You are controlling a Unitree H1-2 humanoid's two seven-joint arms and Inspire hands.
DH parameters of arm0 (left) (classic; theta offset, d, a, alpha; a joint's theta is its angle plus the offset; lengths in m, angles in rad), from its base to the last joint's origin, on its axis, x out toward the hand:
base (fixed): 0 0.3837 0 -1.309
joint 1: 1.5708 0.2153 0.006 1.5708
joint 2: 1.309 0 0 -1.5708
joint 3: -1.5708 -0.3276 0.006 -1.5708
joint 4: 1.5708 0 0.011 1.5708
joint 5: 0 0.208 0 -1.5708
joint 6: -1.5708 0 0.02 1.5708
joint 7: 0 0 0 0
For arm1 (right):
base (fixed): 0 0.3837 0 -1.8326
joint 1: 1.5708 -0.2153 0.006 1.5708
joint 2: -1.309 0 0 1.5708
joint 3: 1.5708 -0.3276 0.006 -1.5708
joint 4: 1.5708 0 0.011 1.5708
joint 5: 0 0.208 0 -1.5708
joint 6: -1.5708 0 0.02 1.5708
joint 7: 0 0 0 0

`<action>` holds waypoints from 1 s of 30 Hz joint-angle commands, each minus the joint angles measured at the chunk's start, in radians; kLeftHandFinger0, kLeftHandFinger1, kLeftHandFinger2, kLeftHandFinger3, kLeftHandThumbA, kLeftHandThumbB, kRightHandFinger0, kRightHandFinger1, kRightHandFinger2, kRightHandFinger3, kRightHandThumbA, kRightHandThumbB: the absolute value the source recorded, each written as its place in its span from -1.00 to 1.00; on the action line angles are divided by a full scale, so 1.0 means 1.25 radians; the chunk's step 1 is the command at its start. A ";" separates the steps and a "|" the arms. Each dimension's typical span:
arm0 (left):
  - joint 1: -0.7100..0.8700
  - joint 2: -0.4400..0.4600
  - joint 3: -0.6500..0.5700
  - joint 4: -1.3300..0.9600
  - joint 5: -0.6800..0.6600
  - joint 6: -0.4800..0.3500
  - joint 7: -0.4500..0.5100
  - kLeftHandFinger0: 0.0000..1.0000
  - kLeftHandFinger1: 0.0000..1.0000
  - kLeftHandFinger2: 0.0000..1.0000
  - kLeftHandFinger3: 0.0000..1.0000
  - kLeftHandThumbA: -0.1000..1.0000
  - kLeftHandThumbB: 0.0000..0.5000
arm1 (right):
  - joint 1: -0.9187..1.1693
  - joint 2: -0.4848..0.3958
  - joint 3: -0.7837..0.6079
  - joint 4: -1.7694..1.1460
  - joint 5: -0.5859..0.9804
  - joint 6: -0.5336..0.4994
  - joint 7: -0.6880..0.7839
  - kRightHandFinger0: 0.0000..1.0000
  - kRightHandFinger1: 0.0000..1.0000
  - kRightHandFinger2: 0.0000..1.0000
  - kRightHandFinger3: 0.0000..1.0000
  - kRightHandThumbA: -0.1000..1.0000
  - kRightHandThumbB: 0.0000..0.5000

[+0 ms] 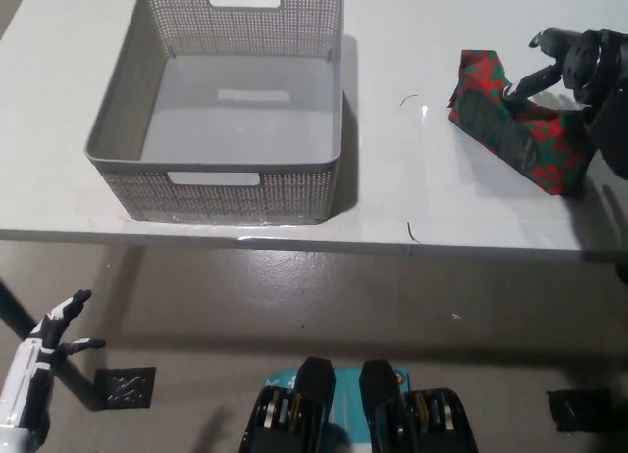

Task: Use the right hand to pick up a bag of coffee beans on the right hand side and place it into a container on the left hand side

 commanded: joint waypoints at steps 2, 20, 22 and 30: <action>-0.009 0.015 0.001 -0.023 -0.003 -0.028 -0.009 0.39 1.00 1.00 1.00 0.96 1.00 | -0.055 -0.012 -0.021 -0.020 0.021 -0.030 -0.015 1.00 1.00 1.00 1.00 0.74 1.00; -0.013 0.016 0.000 -0.026 0.020 -0.003 0.002 0.44 1.00 1.00 1.00 0.98 1.00 | -0.055 -0.033 -0.072 -0.210 0.056 0.035 0.075 1.00 1.00 1.00 1.00 0.72 1.00; -0.013 0.017 0.002 -0.029 0.021 0.001 0.004 0.44 1.00 1.00 1.00 0.98 1.00 | -0.055 -0.033 -0.075 -0.228 0.057 0.039 0.082 1.00 1.00 1.00 1.00 0.73 1.00; 0.002 0.019 0.007 -0.039 0.017 -0.001 0.000 0.52 1.00 1.00 1.00 0.97 1.00 | -0.047 -0.018 -0.061 -0.224 0.046 0.018 0.087 1.00 1.00 1.00 1.00 0.66 1.00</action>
